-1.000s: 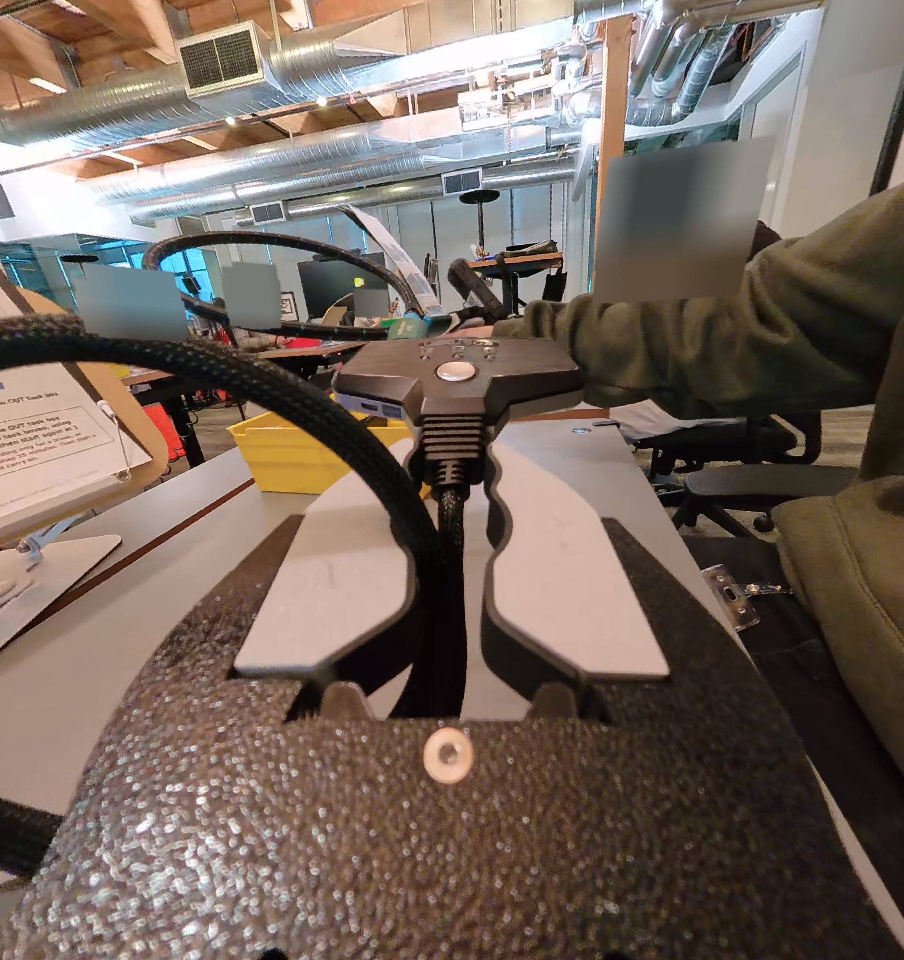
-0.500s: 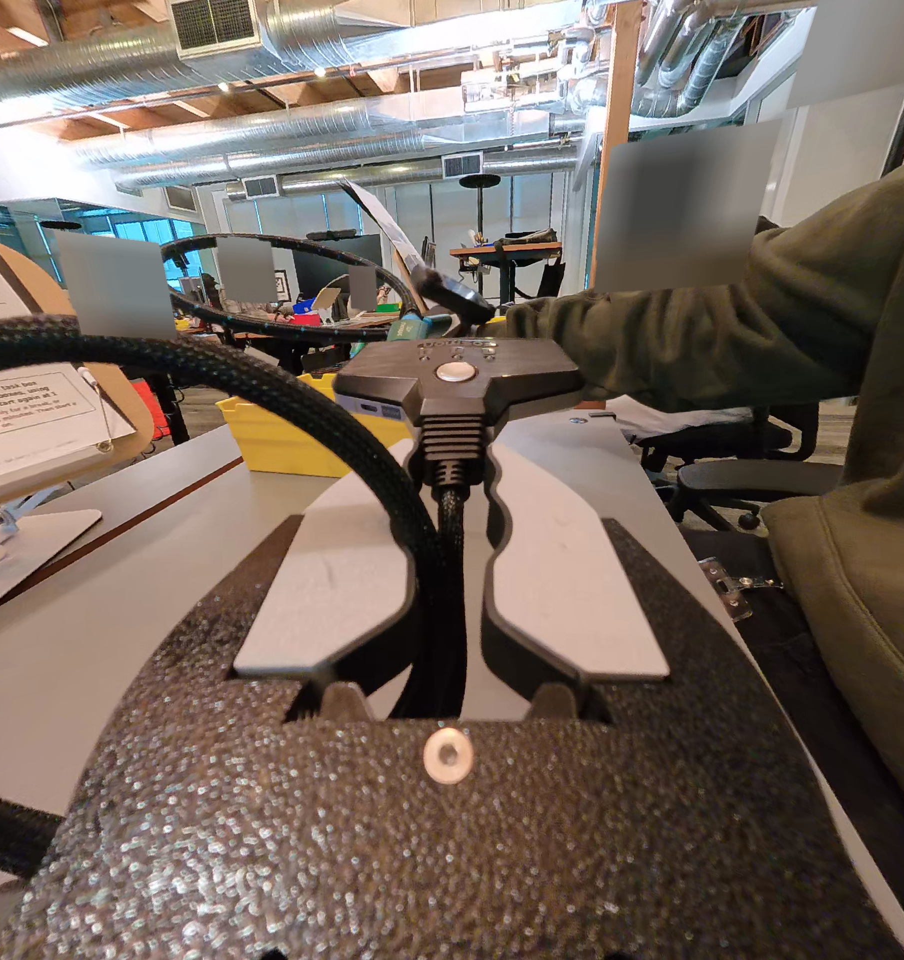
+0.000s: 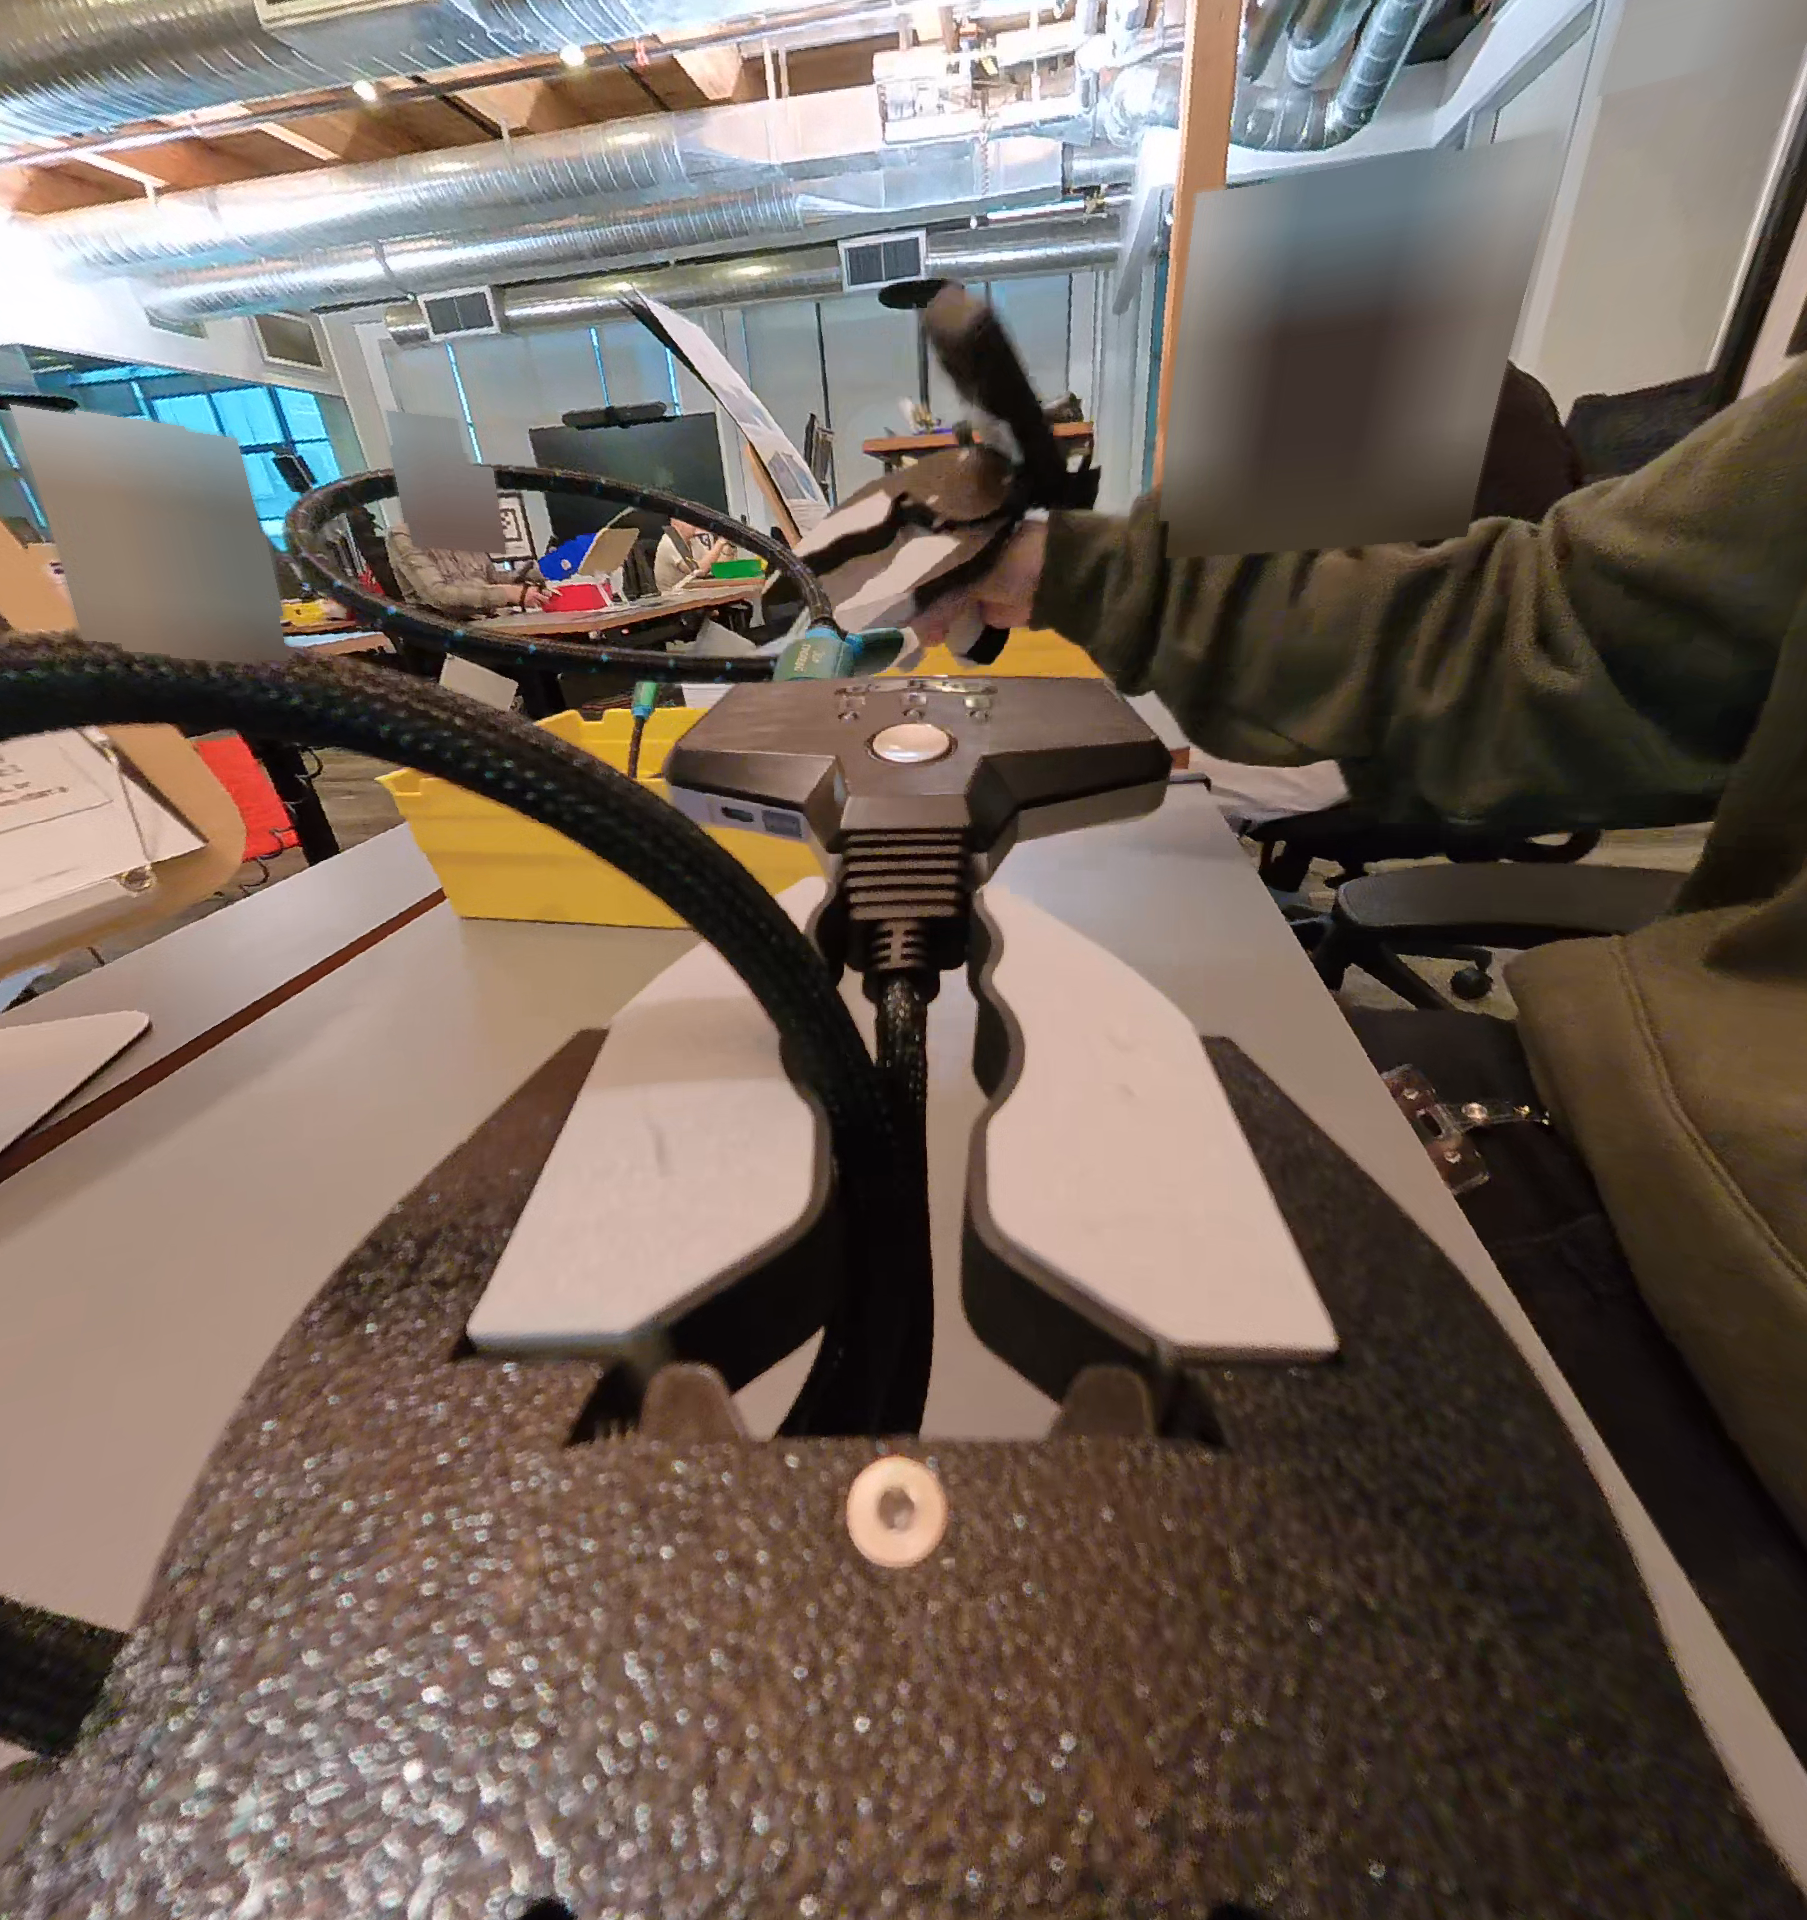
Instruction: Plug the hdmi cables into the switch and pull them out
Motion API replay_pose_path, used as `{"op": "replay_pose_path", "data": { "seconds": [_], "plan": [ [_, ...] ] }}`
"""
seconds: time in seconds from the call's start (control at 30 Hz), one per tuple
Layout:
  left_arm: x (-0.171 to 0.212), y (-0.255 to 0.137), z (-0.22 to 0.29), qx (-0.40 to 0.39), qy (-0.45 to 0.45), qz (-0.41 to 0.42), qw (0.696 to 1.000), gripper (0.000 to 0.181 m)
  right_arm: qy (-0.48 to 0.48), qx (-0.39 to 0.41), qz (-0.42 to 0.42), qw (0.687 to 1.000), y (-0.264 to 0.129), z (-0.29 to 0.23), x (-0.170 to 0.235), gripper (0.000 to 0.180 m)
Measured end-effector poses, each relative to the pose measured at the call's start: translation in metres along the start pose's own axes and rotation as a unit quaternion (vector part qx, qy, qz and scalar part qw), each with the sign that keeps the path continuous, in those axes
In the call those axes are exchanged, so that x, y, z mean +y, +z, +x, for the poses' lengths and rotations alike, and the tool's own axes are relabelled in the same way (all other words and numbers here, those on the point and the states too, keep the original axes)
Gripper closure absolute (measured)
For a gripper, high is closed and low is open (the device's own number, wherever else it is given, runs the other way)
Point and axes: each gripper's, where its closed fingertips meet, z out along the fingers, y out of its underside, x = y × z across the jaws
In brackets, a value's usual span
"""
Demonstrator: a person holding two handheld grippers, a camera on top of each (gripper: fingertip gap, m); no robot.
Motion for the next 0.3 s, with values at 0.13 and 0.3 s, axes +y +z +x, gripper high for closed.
{"op": "replay_pose_path", "data": {
  "seconds": [0.13, 0.3],
  "plan": [
    [0.012, 0.007, 0.005, 0.011, 0.013, -0.034, 0.999, 0.159, -0.049, -0.141, 0.101, 0.984, -0.014, -0.124, -0.080, 0.126],
    [0.026, 0.020, 0.012, 0.025, 0.034, -0.076, 0.996, 0.159, -0.141, -0.192, 0.086, 0.968, -0.006, -0.201, -0.126, 0.136]
  ]
}}
